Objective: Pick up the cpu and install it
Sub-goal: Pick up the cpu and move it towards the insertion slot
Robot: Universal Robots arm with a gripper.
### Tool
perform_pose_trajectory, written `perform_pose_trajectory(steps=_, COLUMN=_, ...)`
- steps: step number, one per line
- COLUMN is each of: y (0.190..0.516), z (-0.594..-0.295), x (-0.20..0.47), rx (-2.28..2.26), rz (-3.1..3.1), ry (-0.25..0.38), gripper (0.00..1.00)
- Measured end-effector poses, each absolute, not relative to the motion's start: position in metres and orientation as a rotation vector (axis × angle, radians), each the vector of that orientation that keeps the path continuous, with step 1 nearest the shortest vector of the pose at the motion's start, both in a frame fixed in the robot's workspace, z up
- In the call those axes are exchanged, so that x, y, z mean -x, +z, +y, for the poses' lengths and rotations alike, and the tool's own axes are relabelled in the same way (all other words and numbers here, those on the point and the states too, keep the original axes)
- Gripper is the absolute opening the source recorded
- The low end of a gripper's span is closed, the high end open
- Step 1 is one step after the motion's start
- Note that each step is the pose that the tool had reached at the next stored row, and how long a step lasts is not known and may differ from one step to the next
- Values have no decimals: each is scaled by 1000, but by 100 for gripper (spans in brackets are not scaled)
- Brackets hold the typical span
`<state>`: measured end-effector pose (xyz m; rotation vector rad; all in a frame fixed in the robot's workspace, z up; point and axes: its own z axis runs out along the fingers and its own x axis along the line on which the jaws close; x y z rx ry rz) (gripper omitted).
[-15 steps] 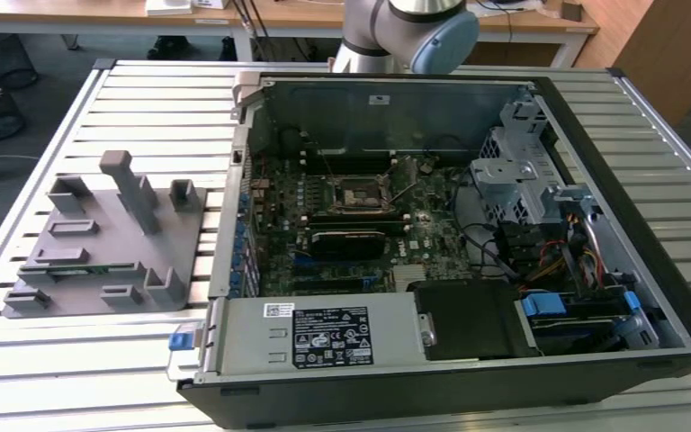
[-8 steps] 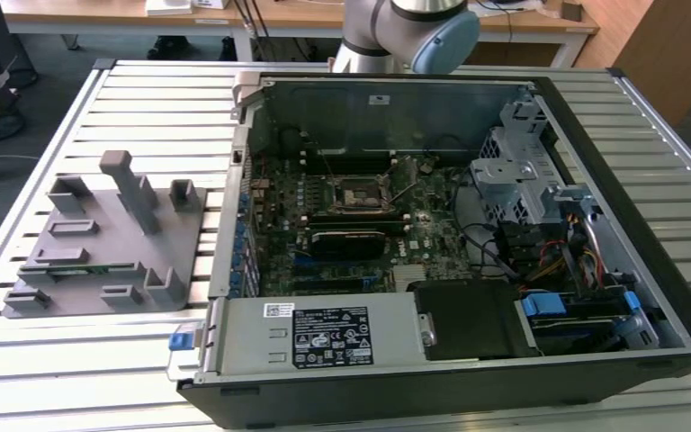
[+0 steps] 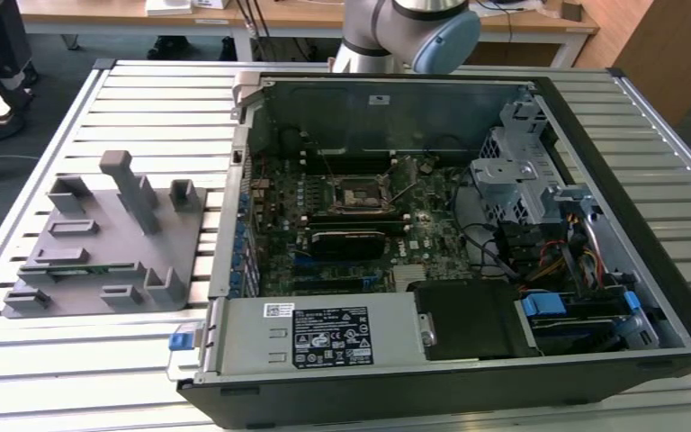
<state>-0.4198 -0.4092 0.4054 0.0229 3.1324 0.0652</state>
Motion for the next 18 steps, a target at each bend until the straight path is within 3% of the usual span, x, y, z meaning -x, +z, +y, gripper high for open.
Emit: perform_pose_trajectory(steps=18, y=405, z=-409, x=391, rx=-23, rz=3132, ry=65, gripper=54)
